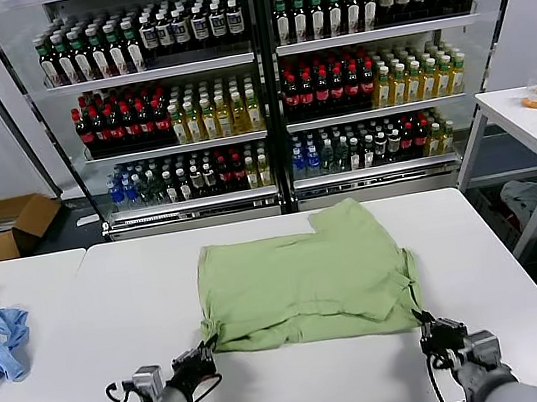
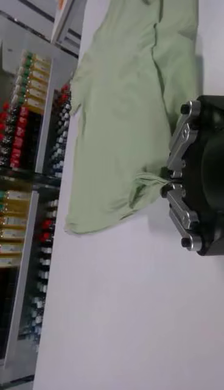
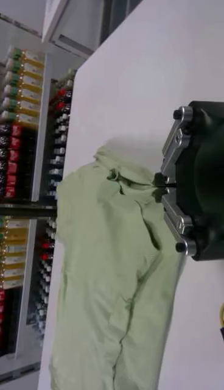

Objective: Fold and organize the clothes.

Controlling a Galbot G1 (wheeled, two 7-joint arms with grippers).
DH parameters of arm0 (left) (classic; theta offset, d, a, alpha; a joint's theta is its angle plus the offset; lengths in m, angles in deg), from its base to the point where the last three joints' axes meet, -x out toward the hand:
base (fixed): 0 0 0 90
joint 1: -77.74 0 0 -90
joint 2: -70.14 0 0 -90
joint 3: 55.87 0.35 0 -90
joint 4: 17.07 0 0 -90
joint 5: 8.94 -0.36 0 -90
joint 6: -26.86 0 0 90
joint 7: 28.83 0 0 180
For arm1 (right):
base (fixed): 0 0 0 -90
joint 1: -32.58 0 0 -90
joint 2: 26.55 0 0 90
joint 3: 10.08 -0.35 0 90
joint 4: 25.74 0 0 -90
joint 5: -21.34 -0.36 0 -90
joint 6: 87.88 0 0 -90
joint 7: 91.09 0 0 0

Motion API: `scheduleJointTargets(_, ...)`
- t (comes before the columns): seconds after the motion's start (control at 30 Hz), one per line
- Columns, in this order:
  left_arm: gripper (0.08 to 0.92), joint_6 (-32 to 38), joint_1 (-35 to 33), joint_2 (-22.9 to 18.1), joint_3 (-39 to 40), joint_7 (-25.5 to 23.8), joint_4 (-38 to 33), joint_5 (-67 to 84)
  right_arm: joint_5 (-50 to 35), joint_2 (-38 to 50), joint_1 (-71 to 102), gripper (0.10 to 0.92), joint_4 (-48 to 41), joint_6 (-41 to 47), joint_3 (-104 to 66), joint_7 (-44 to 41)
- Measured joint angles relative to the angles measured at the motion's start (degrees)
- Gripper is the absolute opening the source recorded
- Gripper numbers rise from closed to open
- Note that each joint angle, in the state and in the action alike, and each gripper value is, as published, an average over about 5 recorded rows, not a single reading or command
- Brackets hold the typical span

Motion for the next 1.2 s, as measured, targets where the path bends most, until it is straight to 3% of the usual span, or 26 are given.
scheduleJointTargets(0.23, 0.099, 0.02, -7.74, 0.99, -2.70, 0.24, -7.04, 0.02, 1.72, 1.00, 8.65, 0.119, 4.35, 0.02, -4.58, -0.69)
scheduleJointTargets(0.43, 0.133, 0.03, -13.88, 1.02, -3.55, 0.50, -12.17, -1.11, 3.99, 0.95, 12.73, 0.257, 7.57, -0.57, -7.01, -0.75)
scheduleJointTargets(0.8, 0.443, 0.46, -16.07, 2.65, -6.11, 2.43, -17.17, -1.77, 1.37, 2.82, 7.03, 0.577, 8.51, -3.19, -6.78, 1.96)
scheduleJointTargets(1.03, 0.642, 0.98, -9.12, 5.60, -5.47, 4.04, -13.79, 0.77, -4.06, 3.08, -8.20, 0.771, 1.33, -1.82, -0.28, 5.15)
scheduleJointTargets(1.2, 0.780, 0.58, -0.77, 7.50, -2.94, 5.05, -7.86, 1.98, -7.23, 2.20, -21.18, 0.820, -6.97, 0.07, 6.26, 6.66)
